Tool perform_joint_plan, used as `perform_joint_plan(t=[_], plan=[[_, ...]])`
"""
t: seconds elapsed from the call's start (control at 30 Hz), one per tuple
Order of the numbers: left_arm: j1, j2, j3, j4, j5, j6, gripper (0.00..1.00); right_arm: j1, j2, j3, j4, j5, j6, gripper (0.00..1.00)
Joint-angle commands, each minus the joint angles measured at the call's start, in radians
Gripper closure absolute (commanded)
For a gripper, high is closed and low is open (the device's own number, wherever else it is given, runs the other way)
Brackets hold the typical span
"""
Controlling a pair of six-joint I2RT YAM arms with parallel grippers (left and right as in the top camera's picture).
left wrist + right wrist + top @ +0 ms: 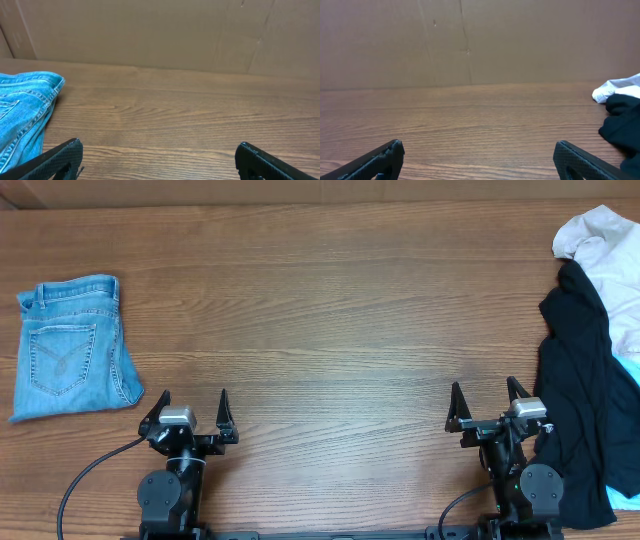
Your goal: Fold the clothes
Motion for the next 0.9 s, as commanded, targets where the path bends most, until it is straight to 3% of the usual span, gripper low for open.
perform_joint_plan(t=[0.0, 0.47, 0.7, 0.87], plan=[[0.003, -0.006, -0.005, 0.002, 0.014, 0.019, 0.00, 0.006, -0.003, -0.010, 0.004, 0.010, 0.000, 0.00], [0.003, -0.005, 0.041, -0.022, 0.037, 0.006, 0.00, 0.003, -0.003, 0.044, -0.029, 0.082, 0.109, 0.00], [0.003, 0.068, 0.217, -0.087, 0.037, 0.008, 0.00, 0.003, 0.068, 0.221, -0.149, 0.160, 0.110, 0.00], [0.003, 0.239, 0.384, -0.159, 0.037, 0.008, 0.00, 0.003, 0.243, 0.397, -0.266, 0.178, 0.110, 0.00]])
